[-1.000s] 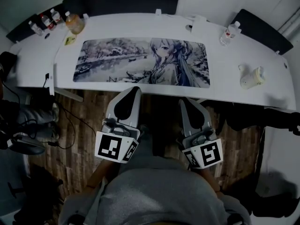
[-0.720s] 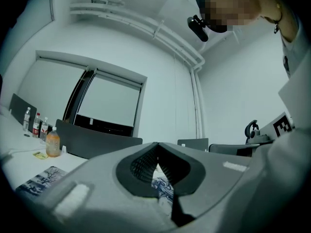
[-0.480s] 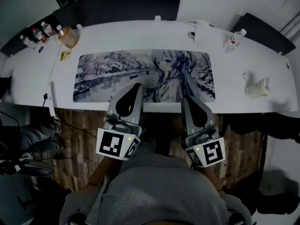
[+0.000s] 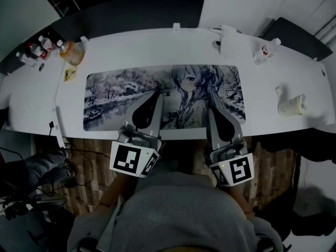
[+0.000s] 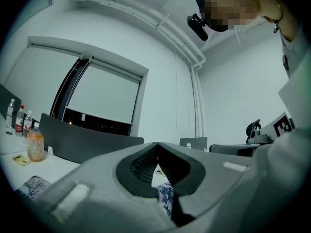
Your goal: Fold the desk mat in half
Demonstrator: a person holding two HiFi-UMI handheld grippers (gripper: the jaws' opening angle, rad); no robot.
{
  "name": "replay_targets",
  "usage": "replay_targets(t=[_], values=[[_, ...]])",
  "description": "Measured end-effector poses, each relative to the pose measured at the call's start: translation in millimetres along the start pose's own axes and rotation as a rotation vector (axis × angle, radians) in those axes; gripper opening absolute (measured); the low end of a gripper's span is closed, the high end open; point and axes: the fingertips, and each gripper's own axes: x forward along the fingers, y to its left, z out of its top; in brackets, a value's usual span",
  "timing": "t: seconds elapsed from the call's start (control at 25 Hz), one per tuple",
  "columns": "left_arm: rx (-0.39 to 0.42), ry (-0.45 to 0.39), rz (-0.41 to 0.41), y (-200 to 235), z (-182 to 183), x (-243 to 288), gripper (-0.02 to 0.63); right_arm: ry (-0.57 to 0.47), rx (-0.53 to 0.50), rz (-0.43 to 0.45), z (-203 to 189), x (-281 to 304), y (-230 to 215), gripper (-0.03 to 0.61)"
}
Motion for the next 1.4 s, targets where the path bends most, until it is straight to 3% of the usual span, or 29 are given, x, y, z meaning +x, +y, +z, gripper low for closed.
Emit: replay_targets(t=[0.64,1.04,1.2,1.4], values=[[-0.012,0.069,-0.179,8,-26,77,-0.002,0.037,-0.031,-0.164,-21,22,-56,0.002],[0.05,0.118,-0.305,-32,-42,126,-0.002,0.065,-0.059,-0.283,-29,-13,-102,0.002],[0.082,0.14,-0.38,-53,-55,149,-0.002,0.045,-0.048,-0.346,-28,-32,-119,0.002],[0.125,0.188,-0.487,-76,-77,179,-0.002,0.094,-0.052,-0.432,-40,-55,-139,0.002]])
